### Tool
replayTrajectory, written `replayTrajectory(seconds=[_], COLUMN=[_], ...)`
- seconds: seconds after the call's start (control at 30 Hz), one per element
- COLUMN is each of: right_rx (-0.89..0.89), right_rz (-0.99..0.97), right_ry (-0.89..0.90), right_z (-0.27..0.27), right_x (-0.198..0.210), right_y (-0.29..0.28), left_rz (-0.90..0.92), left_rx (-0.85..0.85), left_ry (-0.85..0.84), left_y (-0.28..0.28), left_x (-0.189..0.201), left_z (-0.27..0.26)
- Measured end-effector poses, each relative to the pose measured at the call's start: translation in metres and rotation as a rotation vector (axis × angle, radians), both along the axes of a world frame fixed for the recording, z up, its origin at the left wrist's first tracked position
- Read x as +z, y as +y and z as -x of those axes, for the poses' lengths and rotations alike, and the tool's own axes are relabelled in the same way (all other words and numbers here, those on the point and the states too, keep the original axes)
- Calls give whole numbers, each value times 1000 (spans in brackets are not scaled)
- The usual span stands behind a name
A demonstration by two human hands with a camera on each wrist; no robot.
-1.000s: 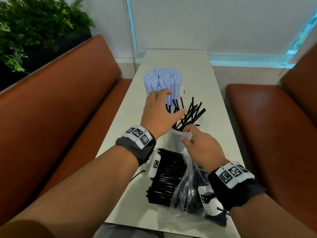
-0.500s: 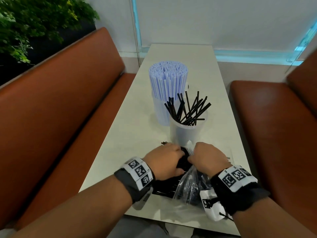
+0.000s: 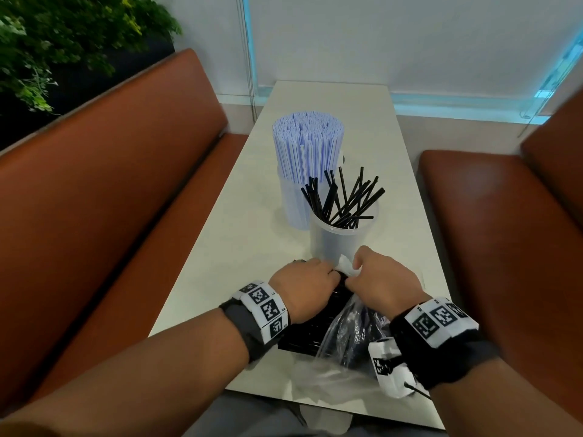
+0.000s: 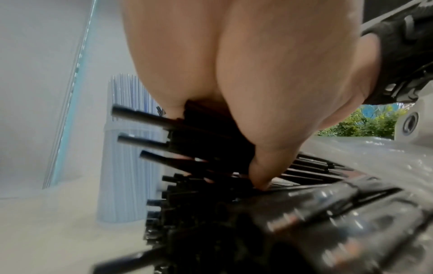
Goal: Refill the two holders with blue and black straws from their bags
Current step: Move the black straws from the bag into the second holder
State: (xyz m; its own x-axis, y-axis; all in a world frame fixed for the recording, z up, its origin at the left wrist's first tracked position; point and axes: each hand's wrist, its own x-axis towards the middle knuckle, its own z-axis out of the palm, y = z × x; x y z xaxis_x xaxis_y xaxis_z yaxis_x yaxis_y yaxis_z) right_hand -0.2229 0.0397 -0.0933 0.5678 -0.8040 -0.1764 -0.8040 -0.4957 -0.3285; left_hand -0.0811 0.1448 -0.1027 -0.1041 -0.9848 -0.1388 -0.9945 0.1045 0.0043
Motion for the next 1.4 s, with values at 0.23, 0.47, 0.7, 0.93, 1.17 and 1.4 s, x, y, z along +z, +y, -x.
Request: replayTrajectory(seconds=[0.23,0.47,0.7,0.93,1.17,1.4], right_rx=[6,4,-69,-147,-177,-389], right_rz=[-68,-20,-42,-324,-499,-850], right_ry=[-57,-95,-965,-1148,-1071,-1196], right_z=[-1,0,-16,-32,-37,-30], right_x=[-3,-7,21,34,31,25], right_y=[-4,-6,18,27,21,13], left_rz=[28,22,146,261,325,633], left_rx=[11,81,259,180,108,336], left_ry=[-145,-109,87,141,153,1154], left_y=[16,48,72,35,6,-2], left_x=[10,16,26,33,37,90], left_z=[-32,-108,-143,-83,-39,-44])
